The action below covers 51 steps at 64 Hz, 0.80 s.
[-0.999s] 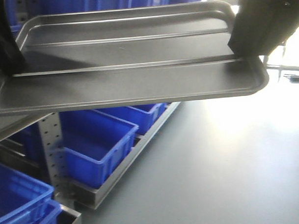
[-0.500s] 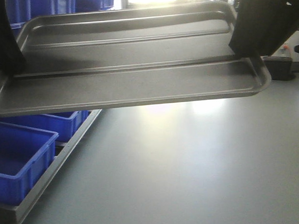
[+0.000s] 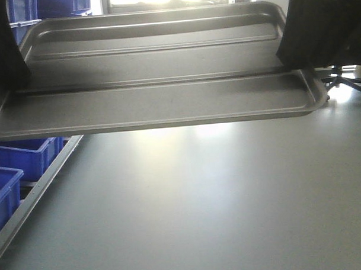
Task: Grab silver tray and stack on right shelf
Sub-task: 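Hold the tray level in both grippers while the base drives away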
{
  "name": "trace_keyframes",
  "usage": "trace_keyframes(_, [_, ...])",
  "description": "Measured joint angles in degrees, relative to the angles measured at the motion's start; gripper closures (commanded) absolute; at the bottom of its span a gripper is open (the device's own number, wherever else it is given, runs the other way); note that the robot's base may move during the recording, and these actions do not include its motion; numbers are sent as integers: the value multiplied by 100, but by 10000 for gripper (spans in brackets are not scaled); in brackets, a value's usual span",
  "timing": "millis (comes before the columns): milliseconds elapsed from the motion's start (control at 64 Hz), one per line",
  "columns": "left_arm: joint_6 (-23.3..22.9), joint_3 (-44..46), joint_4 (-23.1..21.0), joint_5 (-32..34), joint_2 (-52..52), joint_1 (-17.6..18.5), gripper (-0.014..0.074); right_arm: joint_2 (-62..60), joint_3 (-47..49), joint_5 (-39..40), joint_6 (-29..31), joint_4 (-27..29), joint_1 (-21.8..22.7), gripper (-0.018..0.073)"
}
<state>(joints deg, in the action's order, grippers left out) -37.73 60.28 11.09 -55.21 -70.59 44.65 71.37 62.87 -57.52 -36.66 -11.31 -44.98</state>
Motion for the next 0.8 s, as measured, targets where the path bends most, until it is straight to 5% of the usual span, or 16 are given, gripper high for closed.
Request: trace_keyframes(796, [0, 0, 0, -12, 0, 0, 689, 0, 0, 0, 0, 10, 0, 509])
